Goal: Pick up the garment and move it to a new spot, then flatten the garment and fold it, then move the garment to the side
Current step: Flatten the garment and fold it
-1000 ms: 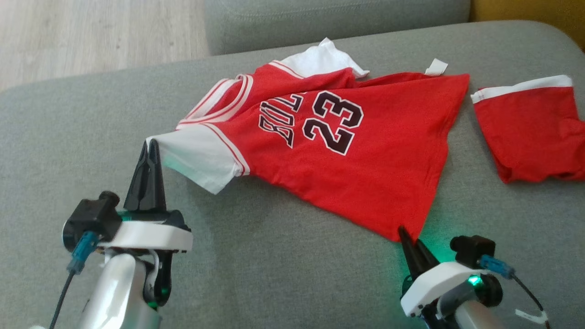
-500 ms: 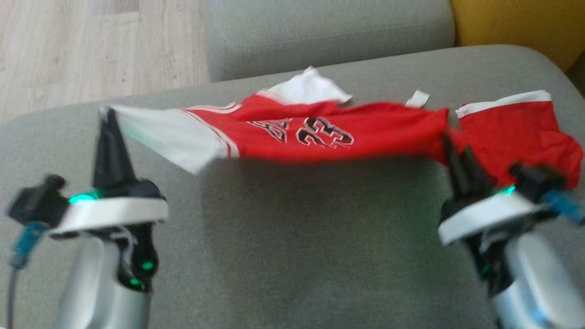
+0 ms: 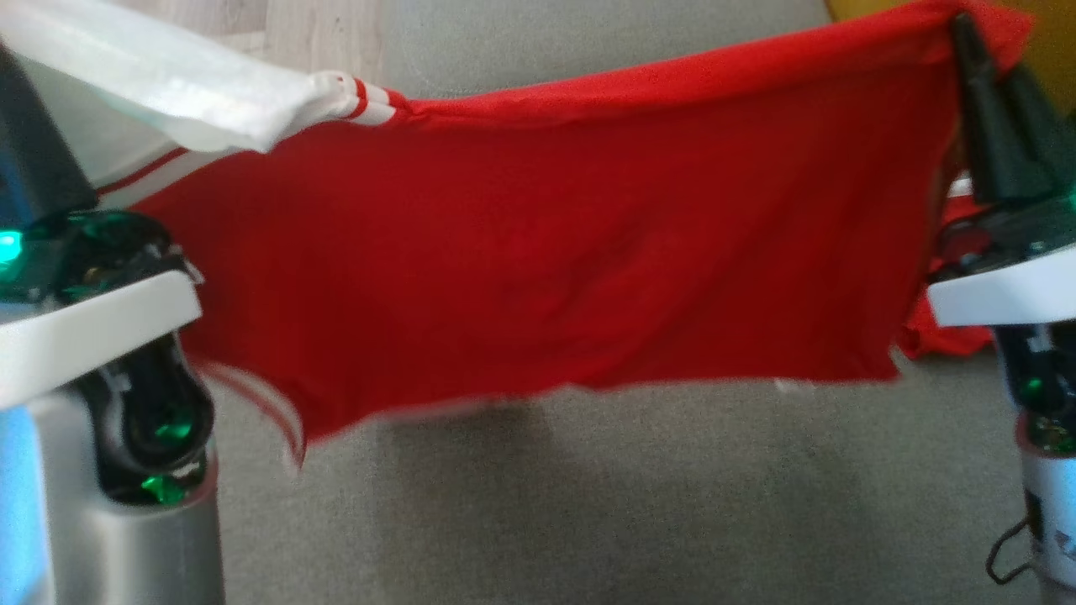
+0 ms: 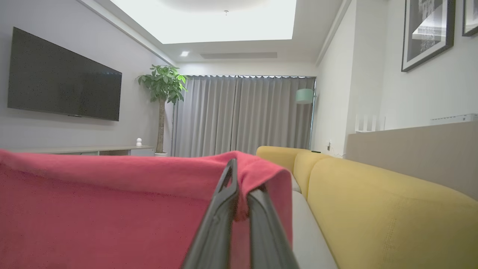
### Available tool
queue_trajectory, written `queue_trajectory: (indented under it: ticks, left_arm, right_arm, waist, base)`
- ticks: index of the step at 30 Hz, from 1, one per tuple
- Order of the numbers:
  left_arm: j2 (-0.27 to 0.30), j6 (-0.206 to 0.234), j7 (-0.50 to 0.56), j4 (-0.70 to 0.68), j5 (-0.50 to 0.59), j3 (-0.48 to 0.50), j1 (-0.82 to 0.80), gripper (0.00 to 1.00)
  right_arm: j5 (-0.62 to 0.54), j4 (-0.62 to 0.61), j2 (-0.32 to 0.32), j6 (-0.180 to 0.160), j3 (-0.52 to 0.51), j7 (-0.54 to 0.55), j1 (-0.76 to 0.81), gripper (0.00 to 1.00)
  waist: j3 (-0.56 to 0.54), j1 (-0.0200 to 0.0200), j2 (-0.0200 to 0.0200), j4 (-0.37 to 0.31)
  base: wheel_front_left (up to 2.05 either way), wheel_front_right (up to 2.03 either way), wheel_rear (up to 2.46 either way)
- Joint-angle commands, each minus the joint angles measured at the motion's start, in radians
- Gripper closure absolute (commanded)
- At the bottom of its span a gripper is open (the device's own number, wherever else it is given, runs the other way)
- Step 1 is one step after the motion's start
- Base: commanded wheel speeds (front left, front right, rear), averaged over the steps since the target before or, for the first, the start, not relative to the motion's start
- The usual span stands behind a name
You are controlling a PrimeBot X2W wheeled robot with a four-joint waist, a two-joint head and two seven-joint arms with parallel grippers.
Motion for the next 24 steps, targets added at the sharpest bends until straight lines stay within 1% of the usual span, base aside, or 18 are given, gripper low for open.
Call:
queue_trajectory:
  ticks: [1, 3, 5, 7, 10, 13, 16, 17, 18, 22, 24]
  left_arm:
    - [0.015, 0.004, 0.01, -0.039, -0.004, 0.033, -0.045, 1.0]
    - [0.017, 0.018, 0.037, -0.09, -0.013, 0.03, -0.059, 1.0]
    - [0.029, 0.024, 0.066, -0.111, -0.015, 0.027, -0.09, 1.0]
    - [0.052, 0.028, 0.092, -0.091, -0.007, 0.029, -0.135, 1.0]
    - [0.076, 0.022, 0.13, 0.012, -0.018, 0.024, -0.232, 1.0]
    - [0.111, 0.002, 0.175, 0.181, -0.025, 0.011, -0.369, 1.0]
    - [0.159, -0.025, 0.189, 0.374, -0.001, 0.001, -0.537, 1.0]
    - [0.183, -0.043, 0.173, 0.502, 0.019, -0.003, -0.655, 1.0]
    - [0.194, -0.053, 0.155, 0.563, 0.034, -0.007, -0.714, 1.0]
    - [0.221, -0.077, 0.06, 0.777, 0.09, -0.02, -0.919, 1.0]
    - [0.222, -0.101, 0.018, 0.858, 0.103, -0.036, -1.001, 1.0]
  right_arm:
    - [-0.007, -0.04, 0.001, -0.001, 0.004, 0.009, -0.019, 1.0]
    - [-0.014, -0.083, 0.013, -0.001, -0.015, 0.036, -0.015, 1.0]
    - [-0.023, -0.113, 0.023, -0.001, -0.029, 0.056, -0.023, 1.0]
    - [-0.032, -0.123, 0.024, -0.001, -0.033, 0.075, -0.044, 1.0]
    - [-0.019, -0.083, 0.031, -0.001, -0.033, 0.095, -0.113, 1.0]
    - [-0.031, 0.018, 0.008, -0.001, -0.015, 0.131, -0.223, 1.0]
    - [-0.035, 0.141, -0.013, -0.001, 0.046, 0.131, -0.38, 1.0]
    - [-0.039, 0.249, -0.03, -0.001, 0.087, 0.106, -0.504, 1.0]
    - [-0.043, 0.307, -0.038, -0.001, 0.105, 0.084, -0.568, 1.0]
    - [-0.044, 0.532, -0.026, -0.001, 0.134, -0.043, -0.803, 1.0]
    - [-0.049, 0.631, -0.015, -0.001, 0.134, -0.113, -0.894, 1.0]
  waist:
    - [0.005, 0.0, 0.0, 0.002]
    - [0.022, 0.0, 0.0, 0.006]
    - [0.044, 0.0, 0.0, 0.012]
    - [0.077, 0.0, 0.0, 0.016]
    - [0.131, 0.0, 0.0, 0.023]
    - [0.199, 0.0, 0.0, 0.031]
    - [0.274, 0.0, 0.0, 0.035]
    - [0.317, 0.0, 0.0, 0.038]
    - [0.335, 0.0, 0.0, 0.041]
    - [0.383, 0.0, 0.0, 0.053]
    - [0.4, 0.0, 0.0, 0.06]
  base:
    - [0.0, 0.0, 0.0]
    - [0.0, 0.0, 0.0]
    - [0.0, 0.0, 0.0]
    - [0.0, 0.0, 0.0]
    - [0.0, 0.0, 0.0]
    - [0.0, 0.0, 0.0]
    - [0.0, 0.0, 0.0]
    - [0.0, 0.0, 0.0]
    - [0.0, 0.0, 0.0]
    - [0.0, 0.0, 0.0]
    - [0.0, 0.0, 0.0]
